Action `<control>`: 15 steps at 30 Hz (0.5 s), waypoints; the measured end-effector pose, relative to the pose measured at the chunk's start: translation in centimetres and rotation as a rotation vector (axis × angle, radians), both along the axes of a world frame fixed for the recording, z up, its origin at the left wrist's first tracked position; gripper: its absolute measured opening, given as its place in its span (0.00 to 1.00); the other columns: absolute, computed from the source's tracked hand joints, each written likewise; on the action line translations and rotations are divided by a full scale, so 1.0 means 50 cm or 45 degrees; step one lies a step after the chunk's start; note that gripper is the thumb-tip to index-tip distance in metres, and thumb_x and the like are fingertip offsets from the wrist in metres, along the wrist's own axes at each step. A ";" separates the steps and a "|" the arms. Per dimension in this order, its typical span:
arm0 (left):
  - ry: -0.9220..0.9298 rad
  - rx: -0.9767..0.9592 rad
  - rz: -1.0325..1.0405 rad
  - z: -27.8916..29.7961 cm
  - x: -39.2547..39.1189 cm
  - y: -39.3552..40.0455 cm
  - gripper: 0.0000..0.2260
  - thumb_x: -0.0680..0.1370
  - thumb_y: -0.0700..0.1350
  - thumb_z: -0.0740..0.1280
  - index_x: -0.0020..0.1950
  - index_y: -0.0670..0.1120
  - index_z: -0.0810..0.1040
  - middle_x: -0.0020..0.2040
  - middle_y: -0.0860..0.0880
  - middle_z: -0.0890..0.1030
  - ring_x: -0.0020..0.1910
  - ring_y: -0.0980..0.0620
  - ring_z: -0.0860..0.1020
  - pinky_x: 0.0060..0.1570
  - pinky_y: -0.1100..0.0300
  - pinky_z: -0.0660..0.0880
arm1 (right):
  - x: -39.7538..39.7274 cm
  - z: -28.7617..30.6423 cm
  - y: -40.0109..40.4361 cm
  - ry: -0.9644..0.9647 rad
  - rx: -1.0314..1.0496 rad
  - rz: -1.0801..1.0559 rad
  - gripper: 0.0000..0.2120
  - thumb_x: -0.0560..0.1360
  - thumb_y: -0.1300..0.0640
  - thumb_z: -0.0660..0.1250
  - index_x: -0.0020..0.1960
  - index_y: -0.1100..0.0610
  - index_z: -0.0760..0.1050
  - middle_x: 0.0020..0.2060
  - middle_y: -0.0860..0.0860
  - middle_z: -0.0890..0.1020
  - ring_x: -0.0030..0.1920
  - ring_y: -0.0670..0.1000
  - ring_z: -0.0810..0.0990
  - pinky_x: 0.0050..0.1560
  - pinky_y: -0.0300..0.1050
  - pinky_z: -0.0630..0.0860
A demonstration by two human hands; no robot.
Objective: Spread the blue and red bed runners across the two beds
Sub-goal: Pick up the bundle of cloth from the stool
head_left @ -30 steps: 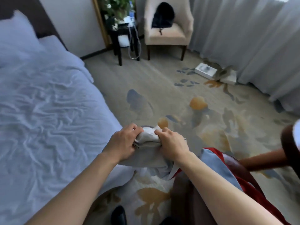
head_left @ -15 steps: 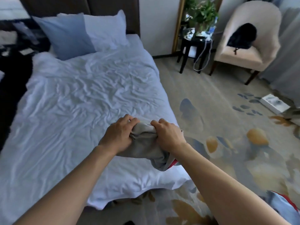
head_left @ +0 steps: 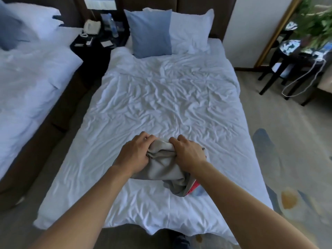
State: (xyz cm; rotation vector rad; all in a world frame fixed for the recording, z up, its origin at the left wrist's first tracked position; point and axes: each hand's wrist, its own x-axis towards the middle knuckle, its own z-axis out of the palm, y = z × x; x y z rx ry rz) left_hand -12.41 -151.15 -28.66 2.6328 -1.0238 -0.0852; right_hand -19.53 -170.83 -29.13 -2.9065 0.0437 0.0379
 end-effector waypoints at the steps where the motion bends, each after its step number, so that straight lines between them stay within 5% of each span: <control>1: -0.002 -0.002 0.019 -0.001 0.022 0.007 0.18 0.72 0.38 0.65 0.57 0.55 0.68 0.55 0.55 0.70 0.50 0.48 0.75 0.33 0.53 0.73 | 0.027 -0.001 0.006 -0.002 0.001 0.013 0.13 0.75 0.59 0.63 0.59 0.52 0.70 0.48 0.53 0.74 0.40 0.60 0.79 0.34 0.48 0.63; 8: -0.006 0.080 0.080 -0.065 0.179 0.011 0.18 0.72 0.38 0.64 0.60 0.51 0.70 0.56 0.52 0.71 0.49 0.46 0.76 0.34 0.50 0.74 | 0.205 -0.069 0.005 0.025 -0.006 0.078 0.10 0.76 0.58 0.63 0.57 0.51 0.69 0.47 0.51 0.73 0.40 0.56 0.78 0.34 0.46 0.62; 15: 0.031 0.126 -0.026 -0.195 0.239 -0.040 0.17 0.73 0.38 0.66 0.60 0.50 0.74 0.56 0.50 0.73 0.48 0.45 0.76 0.37 0.50 0.74 | 0.238 -0.205 -0.024 0.193 -0.030 -0.025 0.15 0.78 0.55 0.62 0.64 0.49 0.67 0.55 0.52 0.72 0.52 0.55 0.77 0.35 0.48 0.69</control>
